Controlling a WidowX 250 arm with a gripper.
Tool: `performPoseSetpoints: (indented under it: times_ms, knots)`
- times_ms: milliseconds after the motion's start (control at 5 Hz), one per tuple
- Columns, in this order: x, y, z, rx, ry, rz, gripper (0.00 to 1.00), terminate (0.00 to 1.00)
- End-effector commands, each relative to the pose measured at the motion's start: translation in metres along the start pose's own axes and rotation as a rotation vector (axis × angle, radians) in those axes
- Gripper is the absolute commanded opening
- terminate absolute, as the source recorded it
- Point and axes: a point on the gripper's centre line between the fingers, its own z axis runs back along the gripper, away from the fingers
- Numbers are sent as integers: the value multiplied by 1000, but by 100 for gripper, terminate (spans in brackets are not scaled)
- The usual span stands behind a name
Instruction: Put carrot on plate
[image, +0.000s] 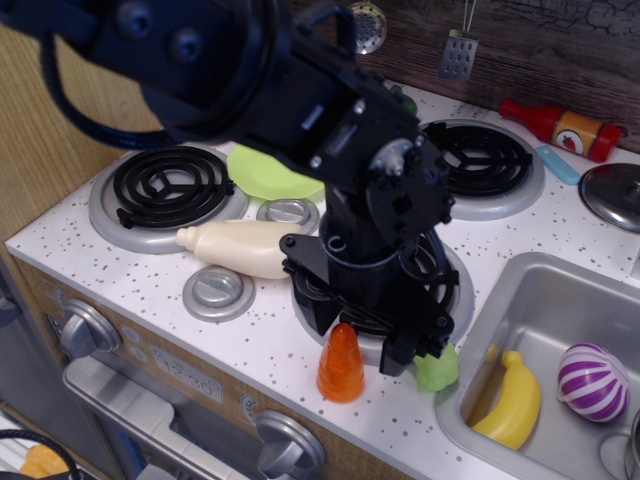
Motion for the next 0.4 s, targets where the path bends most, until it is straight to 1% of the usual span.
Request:
performPoseSetpoints:
  times_ms: [0, 200]
  knots:
    - [1, 1, -12, 22, -26, 29, 100, 0]
    - [0, -3, -25, 15, -31, 67, 100, 0]
